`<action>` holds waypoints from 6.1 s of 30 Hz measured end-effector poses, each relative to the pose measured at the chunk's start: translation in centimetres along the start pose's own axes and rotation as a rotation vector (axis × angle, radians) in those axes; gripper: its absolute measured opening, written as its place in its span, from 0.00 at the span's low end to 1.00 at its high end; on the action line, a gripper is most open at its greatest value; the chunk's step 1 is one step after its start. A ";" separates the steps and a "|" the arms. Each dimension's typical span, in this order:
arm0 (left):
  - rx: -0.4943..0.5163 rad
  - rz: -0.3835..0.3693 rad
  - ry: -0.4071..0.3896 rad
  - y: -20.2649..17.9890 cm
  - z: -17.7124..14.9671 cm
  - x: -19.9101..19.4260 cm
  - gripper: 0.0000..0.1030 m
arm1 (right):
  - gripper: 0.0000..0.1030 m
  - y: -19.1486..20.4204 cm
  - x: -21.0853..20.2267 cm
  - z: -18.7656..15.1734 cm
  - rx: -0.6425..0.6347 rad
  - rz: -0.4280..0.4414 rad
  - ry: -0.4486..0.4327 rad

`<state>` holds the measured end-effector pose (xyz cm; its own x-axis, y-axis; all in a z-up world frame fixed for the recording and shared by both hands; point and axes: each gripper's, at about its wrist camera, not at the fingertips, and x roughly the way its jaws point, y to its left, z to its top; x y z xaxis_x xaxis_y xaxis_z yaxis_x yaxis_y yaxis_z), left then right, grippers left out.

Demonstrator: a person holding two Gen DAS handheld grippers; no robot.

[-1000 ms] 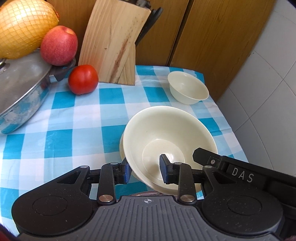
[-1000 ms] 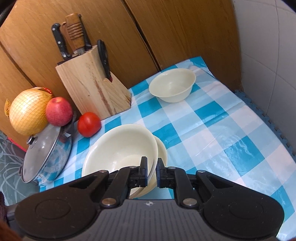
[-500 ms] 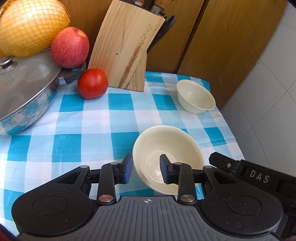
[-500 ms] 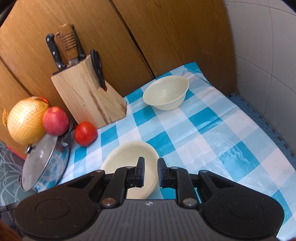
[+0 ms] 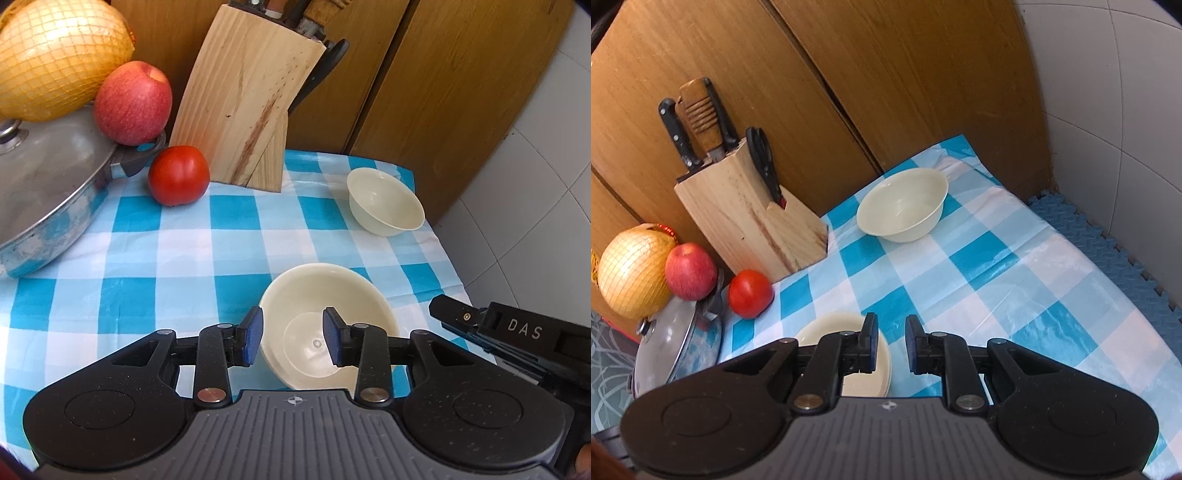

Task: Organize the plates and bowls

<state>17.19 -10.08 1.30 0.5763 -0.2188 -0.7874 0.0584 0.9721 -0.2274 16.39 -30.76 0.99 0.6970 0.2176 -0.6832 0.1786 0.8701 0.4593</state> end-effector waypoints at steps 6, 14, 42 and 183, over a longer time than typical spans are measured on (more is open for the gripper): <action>0.020 0.007 -0.003 -0.7 0.3 0.6 0.45 | 0.16 -0.3 0.2 0.6 0.005 0.009 0.001; 0.063 0.007 -0.005 -2.0 0.5 1.2 0.50 | 0.16 -0.8 0.2 1.4 0.015 0.006 -0.026; 0.108 0.028 0.043 -5.9 4.5 7.2 0.52 | 0.16 -4.0 4.7 6.7 0.048 -0.033 -0.036; 0.138 -0.056 -0.076 -1.7 -1.4 -3.1 0.35 | 0.12 3.9 -3.9 -1.9 -0.115 0.059 -0.013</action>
<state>14.17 -11.19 3.28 0.6288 -0.2708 -0.7289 0.2004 0.9622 -0.1847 13.11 -27.37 4.36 0.7128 0.2653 -0.6493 0.0567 0.9009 0.4303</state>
